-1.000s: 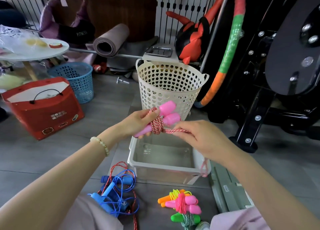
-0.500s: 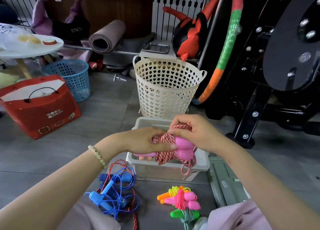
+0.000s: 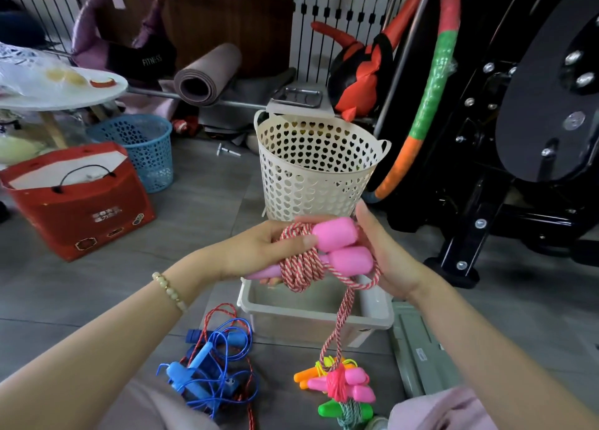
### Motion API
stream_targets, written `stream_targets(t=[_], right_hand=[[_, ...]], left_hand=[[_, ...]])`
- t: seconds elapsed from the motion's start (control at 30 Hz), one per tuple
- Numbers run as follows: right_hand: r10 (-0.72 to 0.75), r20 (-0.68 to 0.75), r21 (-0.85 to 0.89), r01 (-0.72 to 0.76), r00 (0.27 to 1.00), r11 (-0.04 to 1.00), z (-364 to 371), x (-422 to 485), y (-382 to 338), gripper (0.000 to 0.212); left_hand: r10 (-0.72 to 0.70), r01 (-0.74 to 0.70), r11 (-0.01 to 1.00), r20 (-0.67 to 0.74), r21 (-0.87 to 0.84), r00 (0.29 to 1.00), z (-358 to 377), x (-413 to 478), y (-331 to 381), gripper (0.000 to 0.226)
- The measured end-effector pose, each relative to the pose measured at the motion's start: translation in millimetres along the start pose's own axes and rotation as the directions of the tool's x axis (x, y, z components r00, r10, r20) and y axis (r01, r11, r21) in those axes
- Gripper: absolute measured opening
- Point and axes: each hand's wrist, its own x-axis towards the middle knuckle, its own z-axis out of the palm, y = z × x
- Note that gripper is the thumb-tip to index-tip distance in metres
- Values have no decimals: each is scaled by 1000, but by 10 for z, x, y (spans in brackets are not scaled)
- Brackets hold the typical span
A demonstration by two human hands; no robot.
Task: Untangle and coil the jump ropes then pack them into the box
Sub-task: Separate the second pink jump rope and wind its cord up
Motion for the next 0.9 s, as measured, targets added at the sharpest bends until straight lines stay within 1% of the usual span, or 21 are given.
stream_targets(t=[0.07,0.13,0.2,0.23,0.3,0.33,0.37,0.43,0.47,0.5,0.57,0.63,0.67,0.7,0.77,0.83,0.9], right_hand=[[-54,-11,-44,54,998,998,-6,19,25,69],[-44,14,-58,45,999,997,-35,15,70,69],[17,12,-12,-16,1000,1000,-63,8,98,72],[43,6,26,-43,999,999,-65,-1,112,74],[47,-22,79,-45,999,996,-43,4,161,72],[37,-59,60,-33,998,998,-19,14,180,66],[26,-101,-4,-27,994,1000,26,17,175,55],[-4,-172,-206,-32,985,978,107,45,190,21],[-28,-195,-289,-30,980,957,136,68,206,10],[-62,-215,-360,-20,975,933,154,90,226,12],[-119,-259,-510,-31,958,859,142,101,290,23],[-149,-266,-667,-70,952,742,116,88,327,30],[-135,-268,-716,-103,954,691,105,69,329,28],[-122,-269,-727,-119,955,676,98,50,327,24],[-144,-281,-677,-90,949,730,103,32,304,22],[-186,-292,-639,-47,938,768,95,32,246,27],[-221,-261,-630,8,940,777,55,25,167,31]], left_hand=[[-31,31,999,-24,-32,999,2,-8,13,31],[-54,52,997,-18,-64,998,16,-6,-28,35],[-73,69,992,-38,-104,997,2,8,-87,43],[-86,75,988,-78,-133,993,-15,23,-116,46],[-101,72,982,-161,-177,982,-44,66,-134,53],[-107,70,981,-196,-183,975,-48,92,-133,55],[-114,73,980,-225,-183,968,-46,117,-136,58],[-131,84,982,-282,-171,951,-37,150,-158,55],[-139,90,982,-307,-166,942,-25,162,-159,53],[-143,94,982,-326,-162,934,-30,177,-176,52],[-156,100,981,-365,-168,918,-46,195,-193,49],[-179,104,976,-429,-193,885,-100,215,-192,46],[-200,108,971,-473,-215,858,-135,222,-182,46],[-217,113,968,-518,-224,827,-175,222,-170,46],[-214,129,974,-579,-186,787,-242,222,-162,46],[-185,139,983,-597,-123,780,-274,217,-170,41],[-161,153,986,-604,-65,781,-301,209,-183,38]])
